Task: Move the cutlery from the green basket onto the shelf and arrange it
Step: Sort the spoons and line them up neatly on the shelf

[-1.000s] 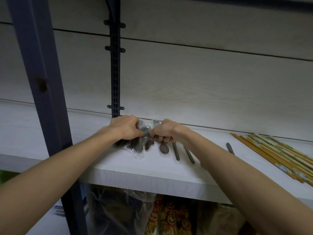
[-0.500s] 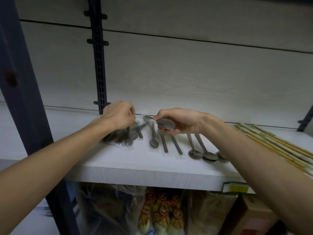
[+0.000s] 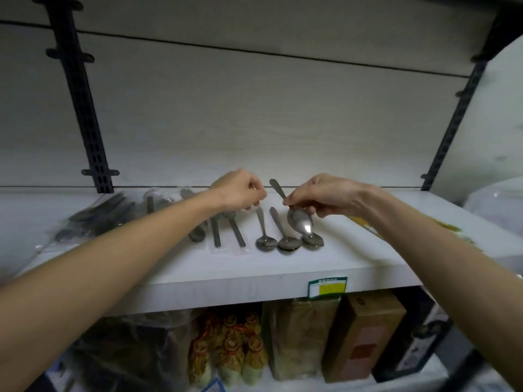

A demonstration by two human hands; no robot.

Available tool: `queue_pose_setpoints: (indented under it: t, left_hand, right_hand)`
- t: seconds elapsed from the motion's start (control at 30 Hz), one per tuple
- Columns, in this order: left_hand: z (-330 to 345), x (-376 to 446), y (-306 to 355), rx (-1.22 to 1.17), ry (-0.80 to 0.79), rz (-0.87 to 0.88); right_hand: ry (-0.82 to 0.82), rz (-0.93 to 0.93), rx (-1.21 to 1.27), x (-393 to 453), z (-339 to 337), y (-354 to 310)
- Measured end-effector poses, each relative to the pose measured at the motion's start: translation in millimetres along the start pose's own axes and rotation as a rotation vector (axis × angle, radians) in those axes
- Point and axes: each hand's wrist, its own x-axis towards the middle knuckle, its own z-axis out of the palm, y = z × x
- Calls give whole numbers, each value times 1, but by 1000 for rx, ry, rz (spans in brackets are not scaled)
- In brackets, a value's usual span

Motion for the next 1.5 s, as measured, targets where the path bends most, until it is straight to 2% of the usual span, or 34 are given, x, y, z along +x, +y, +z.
queue_pose_setpoints:
  t: [0.13, 0.4, 0.77, 1.0, 1.5]
  left_hand:
    - [18, 10, 14, 50, -41, 31]
    - [34, 21, 24, 174, -19, 47]
    - [34, 28, 23, 186, 20, 60]
    - [23, 24, 21, 240, 46, 69]
    - [-11, 0, -25, 290, 87, -34]
  right_hand:
    - [87, 72, 17, -7, -14, 18]
    - [181, 133, 111, -4, -23, 38]
    - [310, 65, -65, -8, -25, 36]
    - [268, -25, -112, -8, -22, 21]
    - [84, -52, 144, 15, 33, -16]
